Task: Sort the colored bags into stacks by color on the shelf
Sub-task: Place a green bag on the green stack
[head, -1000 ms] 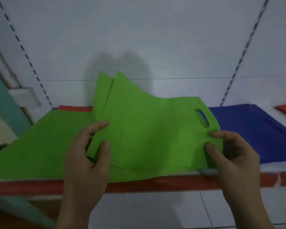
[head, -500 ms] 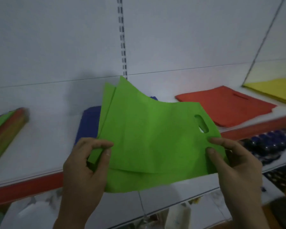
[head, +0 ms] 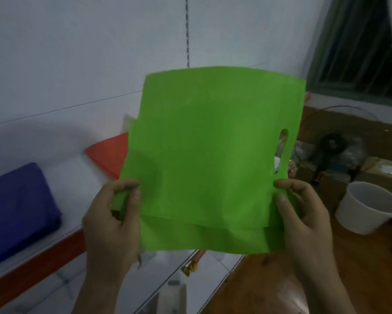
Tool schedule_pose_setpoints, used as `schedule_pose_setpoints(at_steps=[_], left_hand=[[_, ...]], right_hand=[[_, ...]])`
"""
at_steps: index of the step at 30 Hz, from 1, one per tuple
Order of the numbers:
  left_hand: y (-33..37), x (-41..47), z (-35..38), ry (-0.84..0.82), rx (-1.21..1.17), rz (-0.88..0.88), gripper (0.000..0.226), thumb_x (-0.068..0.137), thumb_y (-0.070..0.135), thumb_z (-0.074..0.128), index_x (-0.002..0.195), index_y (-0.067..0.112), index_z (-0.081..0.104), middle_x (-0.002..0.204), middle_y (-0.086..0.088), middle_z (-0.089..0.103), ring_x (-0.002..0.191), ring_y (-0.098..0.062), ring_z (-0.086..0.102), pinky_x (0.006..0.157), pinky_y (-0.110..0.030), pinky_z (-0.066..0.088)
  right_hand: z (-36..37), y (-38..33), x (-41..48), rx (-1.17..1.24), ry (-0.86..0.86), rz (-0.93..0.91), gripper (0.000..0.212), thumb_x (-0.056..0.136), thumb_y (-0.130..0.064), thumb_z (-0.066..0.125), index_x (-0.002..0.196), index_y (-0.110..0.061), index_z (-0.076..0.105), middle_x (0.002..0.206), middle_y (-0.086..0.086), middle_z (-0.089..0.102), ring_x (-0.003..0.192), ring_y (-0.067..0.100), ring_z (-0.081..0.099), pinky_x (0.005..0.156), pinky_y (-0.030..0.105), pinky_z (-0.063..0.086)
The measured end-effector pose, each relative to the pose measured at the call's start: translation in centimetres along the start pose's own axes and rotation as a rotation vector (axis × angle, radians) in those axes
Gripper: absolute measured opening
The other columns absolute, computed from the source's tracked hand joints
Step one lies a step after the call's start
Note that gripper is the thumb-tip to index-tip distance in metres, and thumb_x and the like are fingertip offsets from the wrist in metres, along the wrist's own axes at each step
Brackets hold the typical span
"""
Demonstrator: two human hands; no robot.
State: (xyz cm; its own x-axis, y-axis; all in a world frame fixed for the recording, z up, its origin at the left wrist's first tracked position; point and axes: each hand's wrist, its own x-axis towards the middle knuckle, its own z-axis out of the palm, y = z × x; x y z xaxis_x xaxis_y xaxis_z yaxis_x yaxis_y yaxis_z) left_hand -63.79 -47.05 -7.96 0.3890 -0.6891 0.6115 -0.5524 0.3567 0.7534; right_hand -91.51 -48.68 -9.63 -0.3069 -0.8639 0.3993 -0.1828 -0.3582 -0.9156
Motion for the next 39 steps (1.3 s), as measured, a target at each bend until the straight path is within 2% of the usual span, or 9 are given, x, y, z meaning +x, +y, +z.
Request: schedule_pose_setpoints(at_steps=[3, 6, 13, 17, 21, 24, 27, 33, 39], left_hand=[[0.6, 1.3, 5.4, -0.032, -0.055, -0.025, 0.013, 0.091, 0.012, 0.068, 0.096, 0.023, 0.066, 0.078, 0.013, 0.067, 0.067, 0.005, 0.060, 0.054, -0.005, 0.040], [0.5, 3.1, 11.2, -0.074, -0.051, -0.007, 0.010, 0.088, 0.021, 0.070, 0.095, 0.027, 0.067, 0.083, 0.020, 0.066, 0.078, 0.007, 0.060, 0.061, -0.005, 0.040], [1.3, 8.3, 26.8, -0.123, -0.126, -0.036, 0.021, 0.088, 0.011, 0.070, 0.090, 0.031, 0.066, 0.079, 0.015, 0.066, 0.074, 0.003, 0.061, 0.057, -0.008, 0.041], [2.9, 12.1, 35.0, -0.156, -0.198, -0.078, 0.012, 0.091, 0.021, 0.068, 0.090, 0.033, 0.067, 0.075, 0.014, 0.068, 0.057, -0.010, 0.062, 0.045, -0.025, 0.048], [4.1, 15.2, 41.5, -0.193, -0.168, -0.030, 0.008, 0.092, 0.024, 0.066, 0.094, 0.032, 0.067, 0.061, -0.005, 0.061, 0.041, -0.022, 0.047, 0.031, -0.033, 0.035], [4.2, 17.3, 45.4, -0.201, -0.077, 0.030, 0.011, 0.091, 0.024, 0.067, 0.100, 0.029, 0.069, 0.076, 0.008, 0.065, 0.051, -0.004, 0.048, 0.047, -0.019, 0.038], [4.4, 19.1, 49.1, -0.189, 0.023, 0.078, 0.017, 0.090, 0.018, 0.067, 0.107, 0.024, 0.069, 0.091, 0.010, 0.066, 0.064, 0.003, 0.050, 0.061, -0.024, 0.040], [3.9, 21.6, 58.0, -0.209, 0.202, 0.127, 0.031, 0.086, 0.008, 0.069, 0.116, 0.018, 0.068, 0.109, 0.009, 0.065, 0.095, -0.003, 0.056, 0.085, -0.022, 0.044], [3.0, 24.9, 67.4, -0.225, 0.391, 0.058, 0.042, 0.085, 0.006, 0.071, 0.125, 0.015, 0.063, 0.119, 0.007, 0.060, 0.104, 0.001, 0.048, 0.093, -0.010, 0.032]], right_hand=[[-2.6, 1.8, 3.1, -0.055, 0.070, -0.015, 0.018, 0.098, -0.009, 0.058, 0.102, -0.025, 0.065, 0.098, -0.007, 0.067, 0.089, 0.017, 0.062, 0.071, 0.040, 0.051], [-5.1, 3.8, 6.9, -0.088, 0.129, -0.018, 0.019, 0.096, -0.006, 0.061, 0.101, -0.023, 0.068, 0.093, -0.013, 0.069, 0.083, 0.007, 0.061, 0.070, 0.034, 0.050], [-10.6, 8.2, 19.6, -0.106, 0.203, 0.001, 0.018, 0.095, -0.009, 0.062, 0.100, -0.024, 0.070, 0.097, -0.012, 0.072, 0.089, 0.007, 0.065, 0.070, 0.021, 0.053], [-13.4, 9.4, 27.9, -0.114, 0.214, 0.013, 0.018, 0.097, -0.010, 0.059, 0.101, -0.024, 0.070, 0.093, -0.021, 0.071, 0.082, -0.002, 0.065, 0.061, 0.012, 0.050], [-15.2, 11.6, 34.7, -0.087, 0.252, 0.022, 0.017, 0.098, -0.009, 0.058, 0.101, -0.021, 0.070, 0.087, -0.025, 0.070, 0.077, -0.006, 0.065, 0.061, 0.017, 0.053], [-16.1, 13.9, 39.5, -0.104, 0.264, 0.029, 0.017, 0.096, -0.011, 0.061, 0.102, -0.023, 0.071, 0.089, -0.024, 0.070, 0.080, -0.003, 0.065, 0.070, 0.031, 0.057], [-16.7, 16.4, 44.6, -0.197, 0.263, -0.028, 0.016, 0.094, -0.014, 0.066, 0.104, -0.025, 0.072, 0.087, -0.020, 0.069, 0.080, -0.001, 0.064, 0.070, 0.041, 0.058], [-16.9, 23.1, 56.5, -0.287, 0.197, -0.127, 0.025, 0.090, -0.012, 0.070, 0.104, -0.032, 0.072, 0.094, -0.015, 0.070, 0.079, -0.001, 0.063, 0.066, 0.023, 0.051], [-15.5, 30.0, 69.9, -0.260, 0.024, -0.176, 0.027, 0.088, -0.007, 0.069, 0.109, -0.024, 0.074, 0.100, 0.001, 0.072, 0.091, 0.021, 0.067, 0.079, 0.038, 0.054]])
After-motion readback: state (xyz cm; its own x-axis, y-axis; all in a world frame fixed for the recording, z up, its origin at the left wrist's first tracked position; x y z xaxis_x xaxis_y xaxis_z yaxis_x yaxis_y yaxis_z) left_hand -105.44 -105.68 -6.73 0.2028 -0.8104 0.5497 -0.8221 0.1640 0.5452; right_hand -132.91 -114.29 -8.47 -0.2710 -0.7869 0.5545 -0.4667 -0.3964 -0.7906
